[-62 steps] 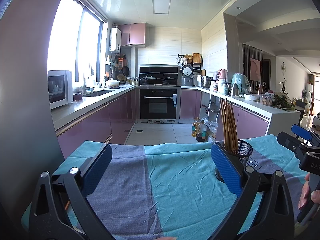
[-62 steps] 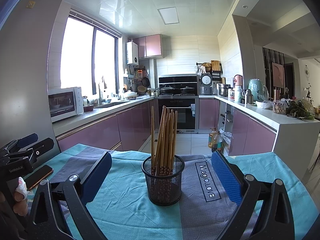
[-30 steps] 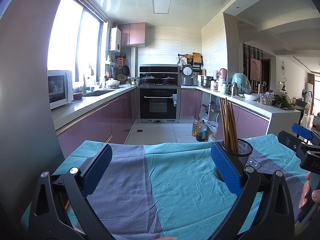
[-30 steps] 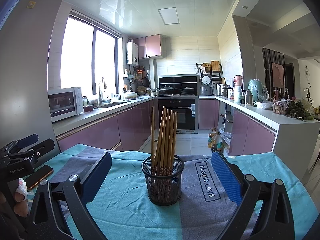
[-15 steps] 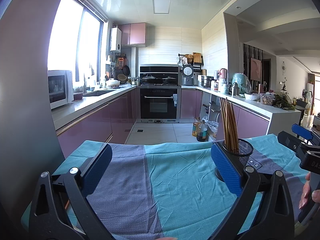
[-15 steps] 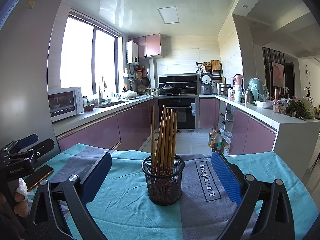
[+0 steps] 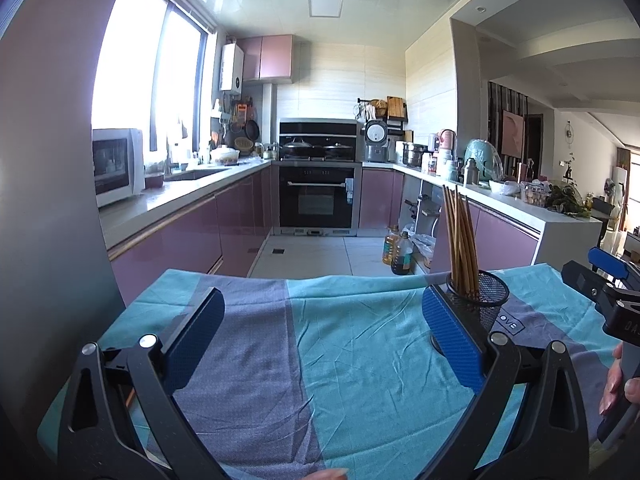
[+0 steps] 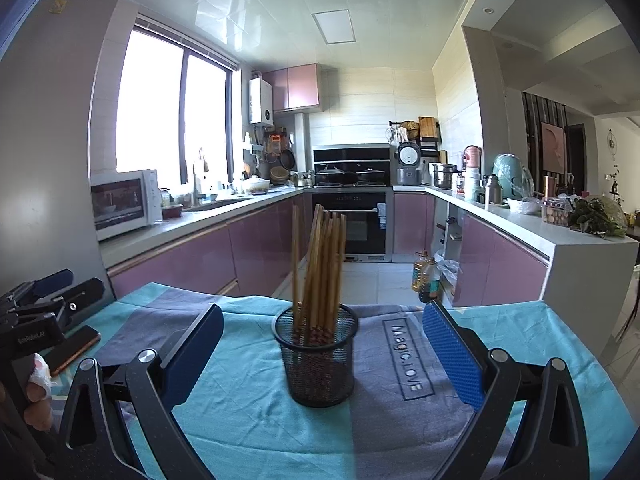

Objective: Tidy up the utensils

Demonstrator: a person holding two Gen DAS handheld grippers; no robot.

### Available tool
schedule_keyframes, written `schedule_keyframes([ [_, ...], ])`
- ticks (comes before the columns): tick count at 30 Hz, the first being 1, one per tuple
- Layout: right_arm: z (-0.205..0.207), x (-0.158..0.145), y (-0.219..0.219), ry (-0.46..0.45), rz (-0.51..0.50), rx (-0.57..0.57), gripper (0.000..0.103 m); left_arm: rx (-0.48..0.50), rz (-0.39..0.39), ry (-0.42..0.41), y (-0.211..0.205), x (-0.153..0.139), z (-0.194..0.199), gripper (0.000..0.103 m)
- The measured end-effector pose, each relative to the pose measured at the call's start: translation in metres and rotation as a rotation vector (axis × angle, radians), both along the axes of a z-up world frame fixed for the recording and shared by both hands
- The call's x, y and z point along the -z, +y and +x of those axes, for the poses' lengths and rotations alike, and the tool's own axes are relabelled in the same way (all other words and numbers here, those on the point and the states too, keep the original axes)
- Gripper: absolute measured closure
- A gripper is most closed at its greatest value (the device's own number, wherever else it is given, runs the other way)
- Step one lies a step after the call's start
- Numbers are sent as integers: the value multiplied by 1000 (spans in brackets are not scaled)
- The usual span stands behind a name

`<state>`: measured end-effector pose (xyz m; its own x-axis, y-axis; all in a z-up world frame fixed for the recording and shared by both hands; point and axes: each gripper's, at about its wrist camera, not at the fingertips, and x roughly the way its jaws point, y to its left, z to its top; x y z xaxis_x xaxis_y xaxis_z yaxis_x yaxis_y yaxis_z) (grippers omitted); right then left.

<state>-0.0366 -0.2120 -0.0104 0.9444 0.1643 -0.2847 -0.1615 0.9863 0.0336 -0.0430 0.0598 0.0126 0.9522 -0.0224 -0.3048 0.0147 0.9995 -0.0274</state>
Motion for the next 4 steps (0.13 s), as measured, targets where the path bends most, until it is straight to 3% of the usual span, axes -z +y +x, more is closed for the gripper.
schedule_keyframes([
  [4, 25, 22, -26, 118, -23, 64, 6, 4, -12, 54, 5, 10, 13, 6],
])
